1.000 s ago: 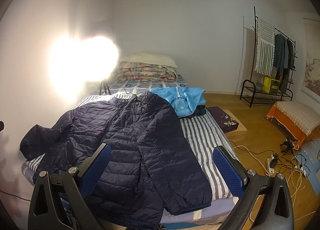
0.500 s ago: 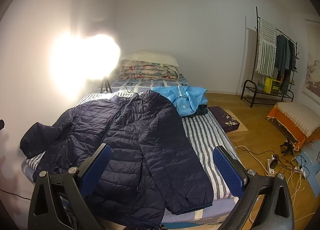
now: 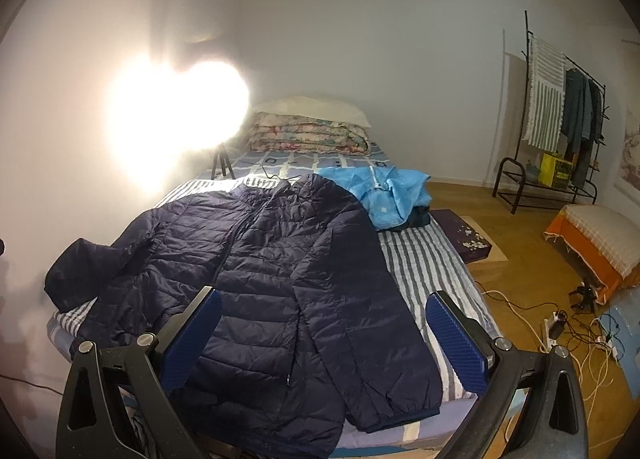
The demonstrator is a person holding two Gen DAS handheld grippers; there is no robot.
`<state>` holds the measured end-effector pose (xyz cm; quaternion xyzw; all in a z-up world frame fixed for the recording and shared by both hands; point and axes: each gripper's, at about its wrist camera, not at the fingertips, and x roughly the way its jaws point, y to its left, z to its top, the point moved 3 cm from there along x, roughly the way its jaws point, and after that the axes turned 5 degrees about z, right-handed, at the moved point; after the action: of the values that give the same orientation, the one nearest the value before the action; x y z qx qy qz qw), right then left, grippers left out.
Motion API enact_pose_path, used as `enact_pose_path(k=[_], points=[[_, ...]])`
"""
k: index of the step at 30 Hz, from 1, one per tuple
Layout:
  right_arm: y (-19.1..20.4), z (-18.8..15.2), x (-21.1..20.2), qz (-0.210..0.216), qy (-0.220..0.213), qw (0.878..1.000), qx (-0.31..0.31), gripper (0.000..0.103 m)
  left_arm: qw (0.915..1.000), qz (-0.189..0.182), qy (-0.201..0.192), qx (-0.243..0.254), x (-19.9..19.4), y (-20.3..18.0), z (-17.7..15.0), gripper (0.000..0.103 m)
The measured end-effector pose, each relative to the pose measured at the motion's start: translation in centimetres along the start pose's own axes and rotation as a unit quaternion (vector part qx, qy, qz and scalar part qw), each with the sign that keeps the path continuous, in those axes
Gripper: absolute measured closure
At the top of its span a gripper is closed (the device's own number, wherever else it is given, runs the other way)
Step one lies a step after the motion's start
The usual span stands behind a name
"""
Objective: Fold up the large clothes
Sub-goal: 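Grasp the jacket's hood with the right gripper and lift it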
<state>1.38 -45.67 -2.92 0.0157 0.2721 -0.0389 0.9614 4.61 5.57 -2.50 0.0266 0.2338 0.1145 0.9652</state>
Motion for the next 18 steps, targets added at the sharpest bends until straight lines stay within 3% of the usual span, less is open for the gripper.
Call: enact_pose_path(k=[4,9,13,18], points=[[0.9,0.6,1.2,0.003,0.0,1.0,-0.008,0.0,0.9998,-0.004,0.017,-0.01,2.0,0.6,-0.8,0.002],[2.9,1.9,2.8,0.015,-0.032,0.999,-0.032,0.0,0.9978,-0.02,0.053,-0.034,4.2,1.8,-2.1,0.028],[6.6,3.4,5.1,0.078,-0.056,0.993,-0.066,0.0,0.9978,-0.01,0.053,-0.039,3.8,3.0,-2.6,0.037],[13.2,4.5,8.7,0.169,-0.048,0.977,-0.124,0.013,0.998,0.01,0.046,-0.044,2.0,4.9,-2.9,0.039]])
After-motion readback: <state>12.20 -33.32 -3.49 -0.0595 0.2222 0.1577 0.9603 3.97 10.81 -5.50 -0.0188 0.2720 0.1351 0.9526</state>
